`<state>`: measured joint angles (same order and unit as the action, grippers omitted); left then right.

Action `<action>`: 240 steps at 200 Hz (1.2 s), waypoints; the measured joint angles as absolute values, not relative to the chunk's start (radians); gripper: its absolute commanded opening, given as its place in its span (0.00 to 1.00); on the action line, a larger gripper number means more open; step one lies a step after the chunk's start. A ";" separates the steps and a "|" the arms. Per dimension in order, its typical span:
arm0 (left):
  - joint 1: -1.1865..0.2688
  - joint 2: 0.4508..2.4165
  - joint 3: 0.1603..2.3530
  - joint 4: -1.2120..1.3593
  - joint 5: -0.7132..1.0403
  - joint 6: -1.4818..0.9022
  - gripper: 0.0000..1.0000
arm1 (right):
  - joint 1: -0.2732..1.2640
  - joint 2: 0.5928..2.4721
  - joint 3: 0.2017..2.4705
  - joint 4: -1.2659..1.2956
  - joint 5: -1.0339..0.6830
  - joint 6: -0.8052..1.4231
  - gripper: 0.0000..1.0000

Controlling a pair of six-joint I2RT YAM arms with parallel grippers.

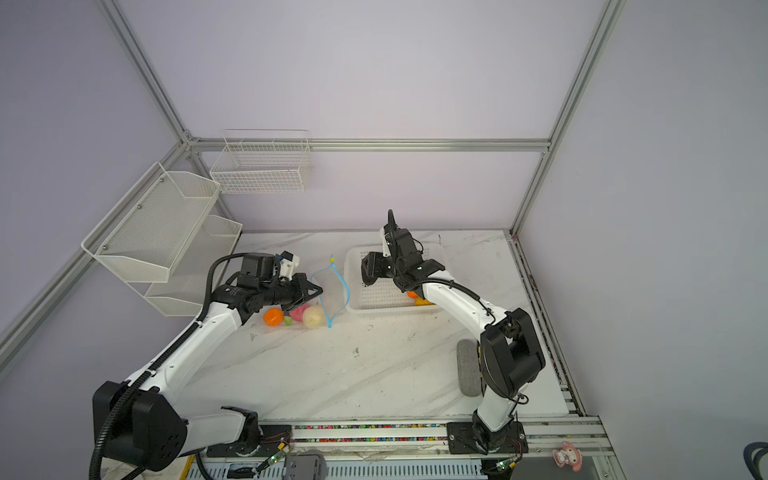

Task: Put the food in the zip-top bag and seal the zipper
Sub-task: 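Lift the dark avocado with the right gripper and carry it to the bag, then lower the avocado into the bag mouth and open the right gripper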

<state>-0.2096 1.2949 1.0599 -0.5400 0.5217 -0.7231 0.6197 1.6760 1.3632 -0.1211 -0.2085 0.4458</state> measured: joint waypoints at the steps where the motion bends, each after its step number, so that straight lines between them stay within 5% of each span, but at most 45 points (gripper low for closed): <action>1: -0.210 1.296 1.060 -0.540 0.522 -0.723 0.00 | 0.621 1.674 1.361 -0.118 -0.208 0.446 0.56; 80: -0.210 1.301 1.060 -0.540 0.522 -0.723 0.00 | 0.798 1.650 1.258 0.108 -0.208 0.478 0.56; 240: -0.210 1.281 1.060 -0.540 0.521 -0.723 0.00 | 0.836 1.777 1.256 0.147 -0.205 0.478 0.56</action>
